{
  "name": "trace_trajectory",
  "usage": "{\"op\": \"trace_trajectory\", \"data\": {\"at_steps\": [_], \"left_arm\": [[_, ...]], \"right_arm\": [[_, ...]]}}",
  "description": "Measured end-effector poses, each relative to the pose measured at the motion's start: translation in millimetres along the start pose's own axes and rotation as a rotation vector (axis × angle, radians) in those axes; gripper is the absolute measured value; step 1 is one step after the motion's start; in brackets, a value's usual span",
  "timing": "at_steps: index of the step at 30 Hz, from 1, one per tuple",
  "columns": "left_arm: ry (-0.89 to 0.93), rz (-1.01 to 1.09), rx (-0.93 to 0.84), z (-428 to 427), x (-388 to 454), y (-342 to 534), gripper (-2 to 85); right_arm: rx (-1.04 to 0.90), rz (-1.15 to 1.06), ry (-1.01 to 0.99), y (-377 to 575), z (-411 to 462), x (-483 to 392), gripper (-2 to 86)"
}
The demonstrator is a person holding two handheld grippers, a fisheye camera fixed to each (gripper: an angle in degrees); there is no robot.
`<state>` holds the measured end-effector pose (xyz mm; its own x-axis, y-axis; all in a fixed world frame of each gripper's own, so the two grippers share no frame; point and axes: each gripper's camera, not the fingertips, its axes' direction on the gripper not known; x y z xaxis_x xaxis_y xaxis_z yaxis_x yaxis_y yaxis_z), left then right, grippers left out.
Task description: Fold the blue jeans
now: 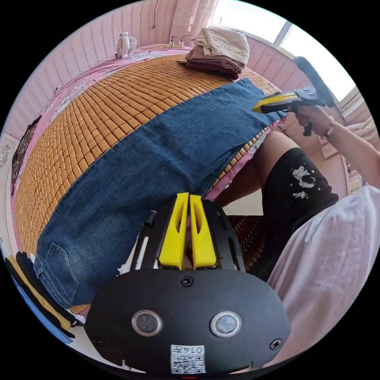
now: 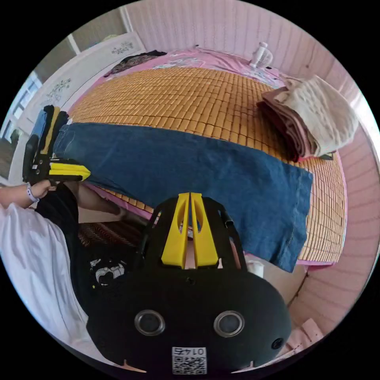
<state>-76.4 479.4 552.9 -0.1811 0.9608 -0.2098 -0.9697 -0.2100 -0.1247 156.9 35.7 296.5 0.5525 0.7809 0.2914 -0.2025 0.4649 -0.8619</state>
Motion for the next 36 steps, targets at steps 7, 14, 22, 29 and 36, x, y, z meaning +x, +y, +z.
{"op": "trace_trajectory", "data": {"at_steps": [7, 14, 22, 29, 36], "left_arm": [[0.132, -0.062, 0.002, -1.3, -14.6, 35.0, -1.0], [0.115, -0.022, 0.126, -3.8, -15.9, -16.8, -1.0], [0.116, 0.100, -0.098, 24.3, -7.9, -48.8, -1.0], [0.114, 0.151, -0.117, 25.6, -6.1, -50.0, -1.0], [0.073, 0.246, -0.115, 24.2, 0.6, -46.9, -1.0]], "right_arm": [[-0.139, -0.509, 0.095, -171.5, 40.7, -164.5, -1.0], [-0.370, -0.621, 0.209, -260.0, 90.4, -202.9, -1.0], [-0.566, -0.682, 0.245, -311.3, 104.9, -230.2, -0.9], [-0.680, -0.695, 0.207, -331.8, 113.7, -230.0, -0.8], [-0.689, -0.610, 0.119, -324.5, 112.3, -202.0, -0.9]]}}
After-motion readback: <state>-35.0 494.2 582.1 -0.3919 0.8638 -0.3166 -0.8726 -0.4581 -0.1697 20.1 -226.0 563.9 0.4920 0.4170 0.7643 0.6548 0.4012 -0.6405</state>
